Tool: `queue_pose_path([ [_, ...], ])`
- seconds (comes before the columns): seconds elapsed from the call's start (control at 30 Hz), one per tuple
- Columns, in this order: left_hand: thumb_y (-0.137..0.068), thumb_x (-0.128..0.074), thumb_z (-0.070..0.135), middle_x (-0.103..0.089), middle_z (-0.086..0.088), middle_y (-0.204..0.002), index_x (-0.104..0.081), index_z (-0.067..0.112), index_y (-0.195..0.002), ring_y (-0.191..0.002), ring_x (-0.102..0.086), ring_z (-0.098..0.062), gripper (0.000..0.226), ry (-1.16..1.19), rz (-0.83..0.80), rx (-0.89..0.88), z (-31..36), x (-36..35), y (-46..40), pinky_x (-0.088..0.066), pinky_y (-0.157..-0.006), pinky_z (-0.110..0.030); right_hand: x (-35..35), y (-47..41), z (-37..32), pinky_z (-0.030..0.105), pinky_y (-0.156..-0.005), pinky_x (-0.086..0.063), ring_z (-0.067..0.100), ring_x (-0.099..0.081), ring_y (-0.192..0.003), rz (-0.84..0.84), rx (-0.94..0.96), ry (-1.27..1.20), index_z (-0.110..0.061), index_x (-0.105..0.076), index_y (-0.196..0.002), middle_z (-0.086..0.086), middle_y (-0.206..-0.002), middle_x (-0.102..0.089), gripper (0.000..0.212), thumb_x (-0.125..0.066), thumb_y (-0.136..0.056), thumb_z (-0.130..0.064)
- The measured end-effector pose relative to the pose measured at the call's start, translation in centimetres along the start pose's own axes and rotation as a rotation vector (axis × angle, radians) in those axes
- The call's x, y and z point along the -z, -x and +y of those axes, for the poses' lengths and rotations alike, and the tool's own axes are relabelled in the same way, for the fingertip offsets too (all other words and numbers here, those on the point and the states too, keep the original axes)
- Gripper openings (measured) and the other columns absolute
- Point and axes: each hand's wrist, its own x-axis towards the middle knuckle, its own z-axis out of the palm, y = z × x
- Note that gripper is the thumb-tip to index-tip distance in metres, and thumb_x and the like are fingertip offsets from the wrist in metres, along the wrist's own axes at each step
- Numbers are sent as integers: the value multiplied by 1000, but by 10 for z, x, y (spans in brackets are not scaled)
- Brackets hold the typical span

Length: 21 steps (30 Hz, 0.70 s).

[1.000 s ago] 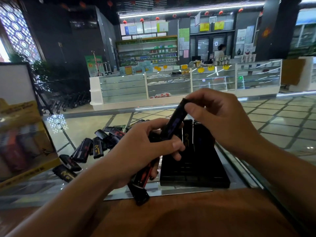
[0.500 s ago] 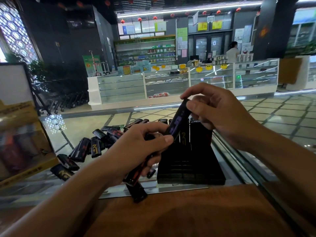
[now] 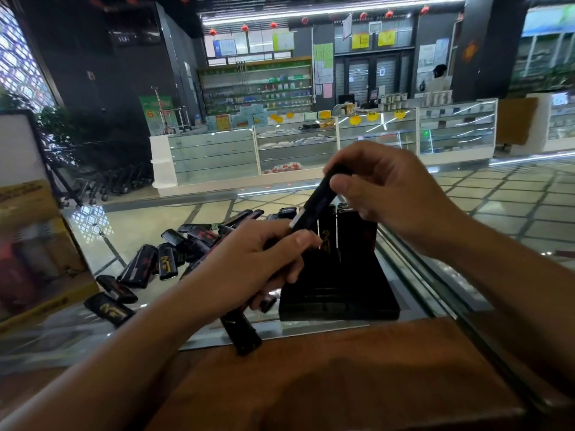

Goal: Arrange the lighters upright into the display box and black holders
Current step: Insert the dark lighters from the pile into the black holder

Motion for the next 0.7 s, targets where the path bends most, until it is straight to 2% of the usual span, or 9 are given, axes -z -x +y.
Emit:
queue_pose_path([
  [0.07, -88, -69, 33, -60, 3, -63, -68, 32, -96, -53, -53, -19, 8, -214, 75, -31, -7, 5, -2, -51, -54, -34, 13, 0, 4, 24, -56, -46, 18, -55, -59, 65, 19, 105, -20, -64, -101, -6, -78, -69, 17, -71, -87, -15],
  [0.13, -83, -76, 30, -63, 6, -70, -64, 34, -101, -57, -58, -8, 22, -450, 71, -63, -13, 8, -4, -50, -61, -20, 25, 3, 8, 34, -62, -49, 32, -57, -67, 84, 44, 299, -24, -59, -102, -2, -82, -70, 25, -76, -85, -21],
  [0.23, -81, -77, 33, -64, 13, -72, -62, 37, -96, -61, -60, -5, 22, -606, -28, -30, -15, 7, -5, -49, -66, -16, 30, 7, 11, 22, -56, -42, 13, -46, -57, 31, 87, 530, -29, -57, -92, -25, -80, -64, 25, -79, -80, -27],
  [0.37, -80, -78, 35, -64, 8, -68, -61, 39, -86, -67, -62, -6, 18, -679, -17, -23, -18, 6, -6, -49, -66, -16, 27, 12, 11, 15, -54, -34, 5, -42, -56, -13, 103, 633, -22, -62, -90, -32, -67, -56, 22, -81, -80, -25],
  [0.47, -82, -77, 32, -67, 10, -72, -62, 40, -80, -72, -61, -2, 17, -683, -10, -48, -19, 6, -3, -47, -67, -11, 28, 14, 15, 24, -58, -37, 6, -43, -58, -26, 121, 720, -21, -64, -89, -18, -65, -54, 21, -81, -80, -28],
  [0.57, -83, -77, 28, -67, 13, -71, -66, 39, -79, -67, -60, 4, 17, -667, -17, -69, -19, 5, -2, -44, -65, -6, 28, 14, 19, 24, -64, -36, 1, -47, -67, -44, 147, 745, -20, -66, -87, -15, -79, -56, 18, -80, -81, -29],
  [0.7, -80, -80, 30, -67, 10, -71, -66, 39, -84, -67, -61, 0, 17, -635, 10, -82, -23, 6, -2, -46, -66, -9, 24, 15, 22, 15, -63, -33, 2, -46, -67, -25, 156, 736, -19, -66, -89, -7, -86, -58, 17, -79, -82, -28],
])
